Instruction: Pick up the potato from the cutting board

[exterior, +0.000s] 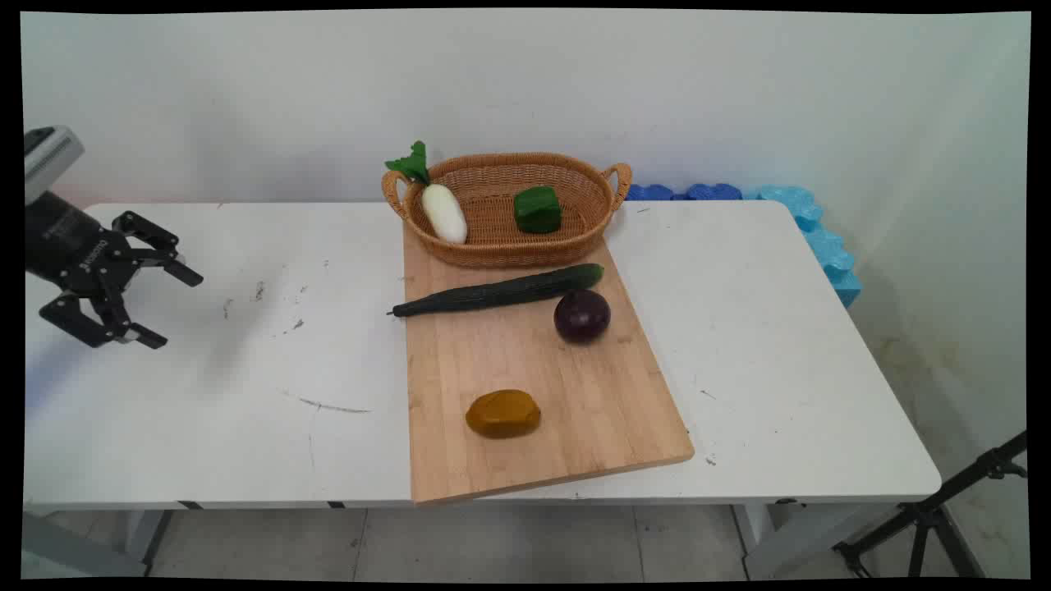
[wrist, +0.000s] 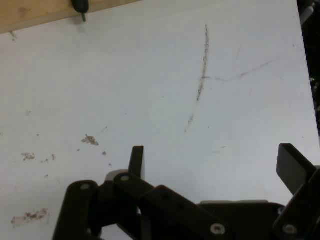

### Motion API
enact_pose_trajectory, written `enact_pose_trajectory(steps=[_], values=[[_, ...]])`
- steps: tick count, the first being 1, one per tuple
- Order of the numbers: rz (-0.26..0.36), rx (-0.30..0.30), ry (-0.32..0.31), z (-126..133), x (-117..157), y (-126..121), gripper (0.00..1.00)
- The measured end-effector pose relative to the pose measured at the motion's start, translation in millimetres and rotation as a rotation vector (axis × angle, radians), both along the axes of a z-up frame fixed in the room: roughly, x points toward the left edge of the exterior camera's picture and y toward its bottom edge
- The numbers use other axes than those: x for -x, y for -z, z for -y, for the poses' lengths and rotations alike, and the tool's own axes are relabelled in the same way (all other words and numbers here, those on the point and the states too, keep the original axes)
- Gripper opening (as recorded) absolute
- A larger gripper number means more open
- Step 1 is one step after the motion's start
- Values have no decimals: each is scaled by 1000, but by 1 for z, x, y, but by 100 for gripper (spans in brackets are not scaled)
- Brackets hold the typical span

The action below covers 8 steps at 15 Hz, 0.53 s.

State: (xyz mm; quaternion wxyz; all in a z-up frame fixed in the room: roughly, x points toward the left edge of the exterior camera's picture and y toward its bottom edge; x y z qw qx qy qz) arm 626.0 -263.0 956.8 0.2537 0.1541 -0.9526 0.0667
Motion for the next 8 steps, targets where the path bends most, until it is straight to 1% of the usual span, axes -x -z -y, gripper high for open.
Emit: enact_pose_trajectory(steps=[1,2,4,8], values=[[1,-2,-7,1,2,0,100],[5,-8,-24,4,9,-1,100],[13,-14,-39,7,21,0,100],[22,-23,-57,18,56,7,100]])
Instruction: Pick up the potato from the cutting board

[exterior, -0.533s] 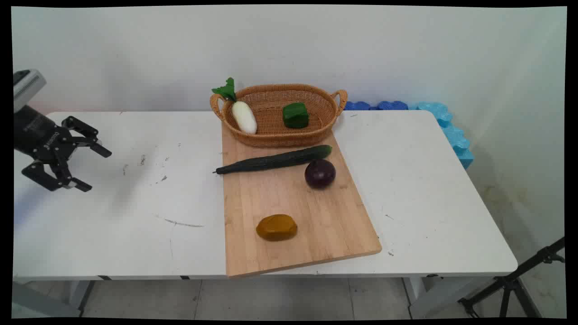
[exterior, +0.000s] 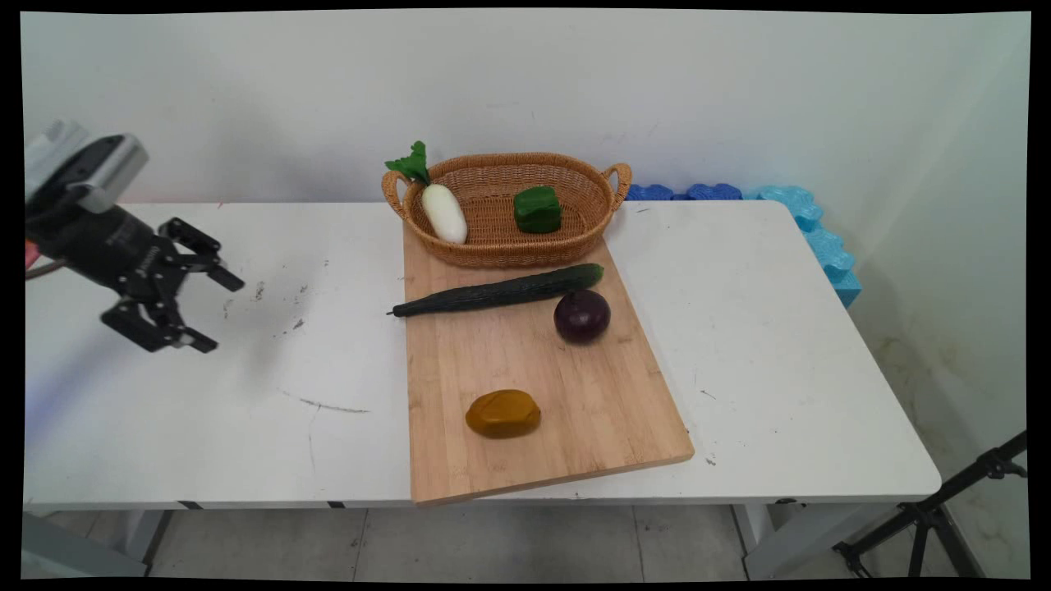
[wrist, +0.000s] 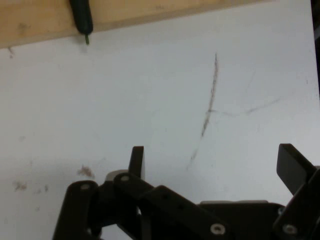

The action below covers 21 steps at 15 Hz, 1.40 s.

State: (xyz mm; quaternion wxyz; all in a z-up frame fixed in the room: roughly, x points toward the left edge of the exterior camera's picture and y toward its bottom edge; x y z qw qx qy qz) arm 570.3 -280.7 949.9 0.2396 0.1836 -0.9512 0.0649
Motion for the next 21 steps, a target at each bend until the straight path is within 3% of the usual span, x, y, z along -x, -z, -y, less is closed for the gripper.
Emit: enact_pose_trajectory(steps=[10,21], values=[[-42,-25,-11,29,115,34,100],[-90,-41,22,42,203,63,100]])
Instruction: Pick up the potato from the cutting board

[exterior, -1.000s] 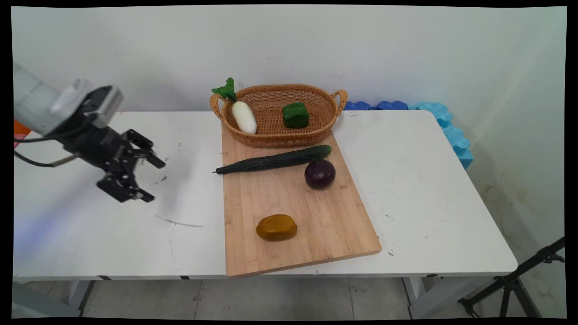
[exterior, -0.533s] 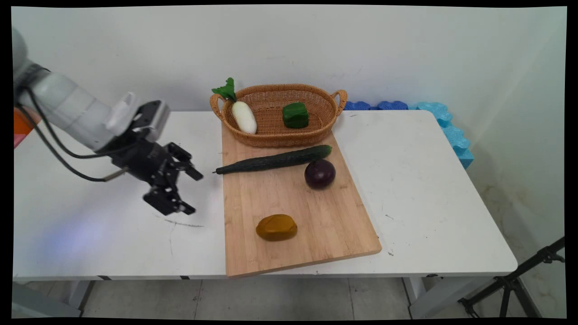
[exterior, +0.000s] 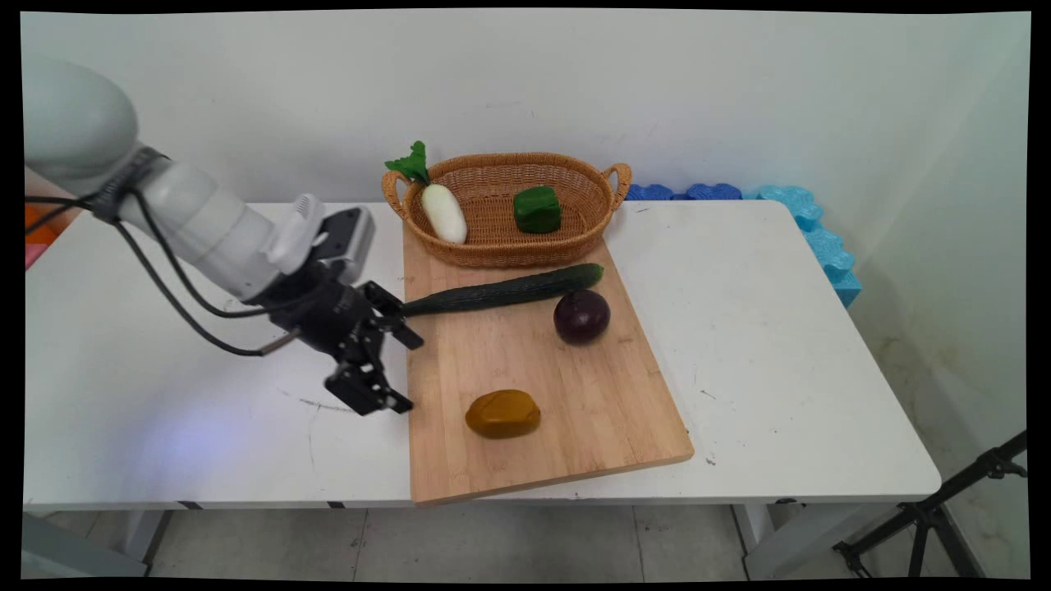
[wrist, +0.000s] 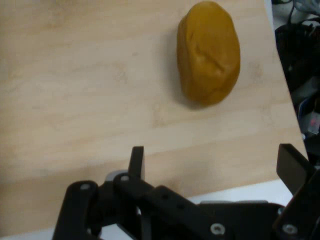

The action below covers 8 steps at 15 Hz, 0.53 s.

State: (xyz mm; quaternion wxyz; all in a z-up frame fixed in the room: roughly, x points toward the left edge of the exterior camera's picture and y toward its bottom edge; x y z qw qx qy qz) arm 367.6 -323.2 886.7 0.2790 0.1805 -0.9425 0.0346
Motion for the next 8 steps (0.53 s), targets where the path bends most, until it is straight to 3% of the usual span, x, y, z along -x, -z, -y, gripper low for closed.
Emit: enact_pose_trajectory(steps=[8], values=[[-23,-3,5,8,59,27,100]])
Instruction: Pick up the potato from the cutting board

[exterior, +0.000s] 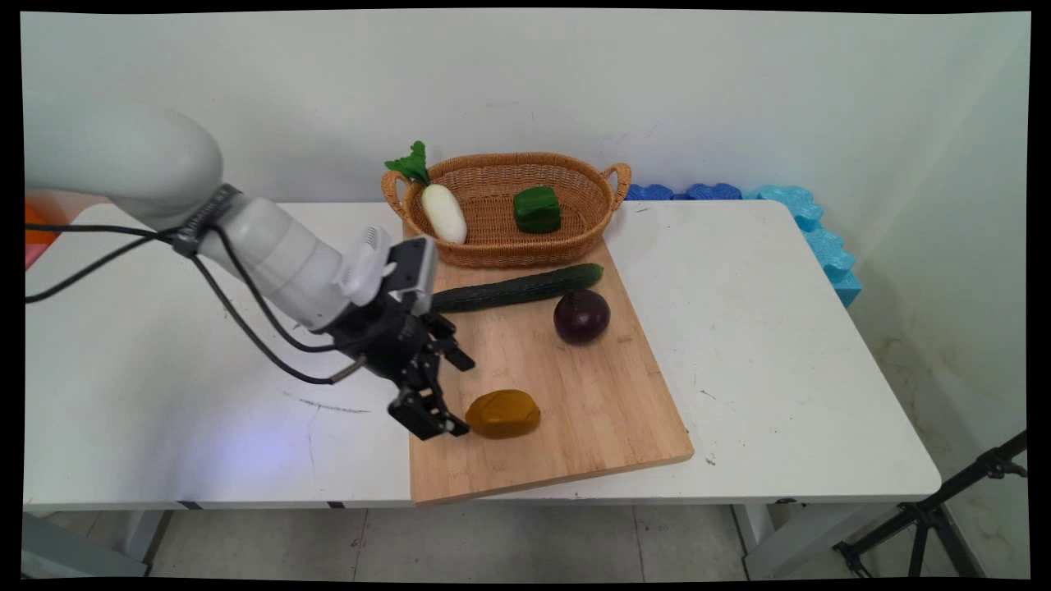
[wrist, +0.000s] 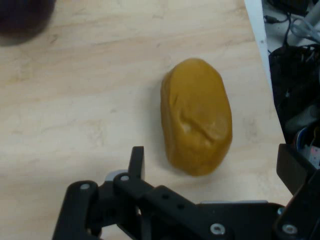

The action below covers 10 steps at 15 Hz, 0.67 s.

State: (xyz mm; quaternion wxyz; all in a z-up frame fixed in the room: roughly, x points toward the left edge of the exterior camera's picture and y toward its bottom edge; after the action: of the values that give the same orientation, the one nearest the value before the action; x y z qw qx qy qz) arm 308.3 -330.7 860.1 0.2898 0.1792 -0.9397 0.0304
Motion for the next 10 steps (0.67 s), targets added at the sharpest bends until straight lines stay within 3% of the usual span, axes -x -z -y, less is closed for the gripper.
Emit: enact_pose_trajectory(steps=[10], values=[[7,6,-5,6,44,28,100]])
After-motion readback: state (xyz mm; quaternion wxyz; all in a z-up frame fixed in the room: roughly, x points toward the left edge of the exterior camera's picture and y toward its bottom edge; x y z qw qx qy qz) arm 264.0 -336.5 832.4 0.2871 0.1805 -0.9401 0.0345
